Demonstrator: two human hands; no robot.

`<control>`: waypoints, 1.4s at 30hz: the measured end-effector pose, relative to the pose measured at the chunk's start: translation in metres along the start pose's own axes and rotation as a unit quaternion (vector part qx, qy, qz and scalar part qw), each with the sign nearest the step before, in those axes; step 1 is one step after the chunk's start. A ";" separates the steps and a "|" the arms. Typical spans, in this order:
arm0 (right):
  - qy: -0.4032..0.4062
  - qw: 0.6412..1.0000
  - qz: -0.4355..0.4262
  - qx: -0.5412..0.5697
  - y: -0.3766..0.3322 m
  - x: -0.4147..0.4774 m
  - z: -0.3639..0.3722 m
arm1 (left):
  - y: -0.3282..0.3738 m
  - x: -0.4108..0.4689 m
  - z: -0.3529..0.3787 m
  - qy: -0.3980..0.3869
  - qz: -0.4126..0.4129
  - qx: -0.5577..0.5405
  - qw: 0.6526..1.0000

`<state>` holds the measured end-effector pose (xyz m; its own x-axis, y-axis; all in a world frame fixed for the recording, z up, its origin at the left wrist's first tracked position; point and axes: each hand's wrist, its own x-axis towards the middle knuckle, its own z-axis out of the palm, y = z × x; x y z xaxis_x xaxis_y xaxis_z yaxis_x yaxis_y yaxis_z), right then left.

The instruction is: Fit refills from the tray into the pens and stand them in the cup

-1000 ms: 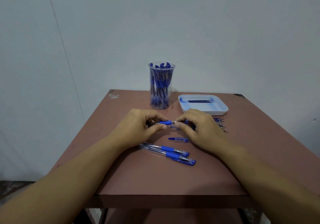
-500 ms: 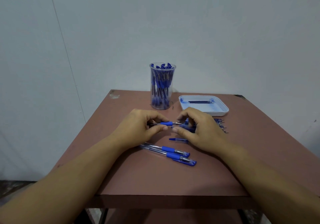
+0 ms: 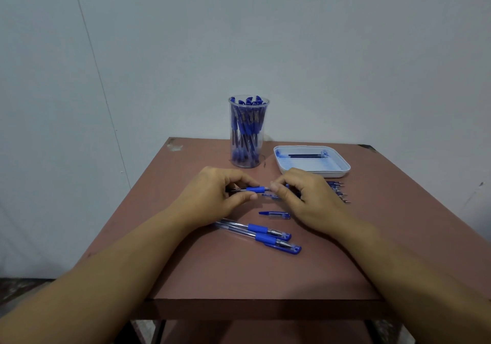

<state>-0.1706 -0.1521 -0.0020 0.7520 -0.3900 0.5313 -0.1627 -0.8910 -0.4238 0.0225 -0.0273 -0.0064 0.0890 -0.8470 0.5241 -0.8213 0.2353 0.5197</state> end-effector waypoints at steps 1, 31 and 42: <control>-0.004 1.000 -0.001 -0.003 0.000 0.000 0.000 | 0.000 0.000 0.000 0.000 0.001 0.002 1.000; -0.047 0.996 0.073 -0.011 0.004 0.002 -0.005 | -0.003 0.002 -0.008 0.010 -0.040 0.048 0.998; -0.174 0.983 0.010 -0.060 0.001 0.004 -0.005 | -0.006 0.003 -0.009 -0.019 -0.053 0.052 0.997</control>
<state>-0.1706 -0.1556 0.0038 0.9172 -0.3233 0.2327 -0.2380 -0.9133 -0.3306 0.0325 -0.0273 -0.0021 0.1588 -0.8822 0.4433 -0.8624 0.0946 0.4973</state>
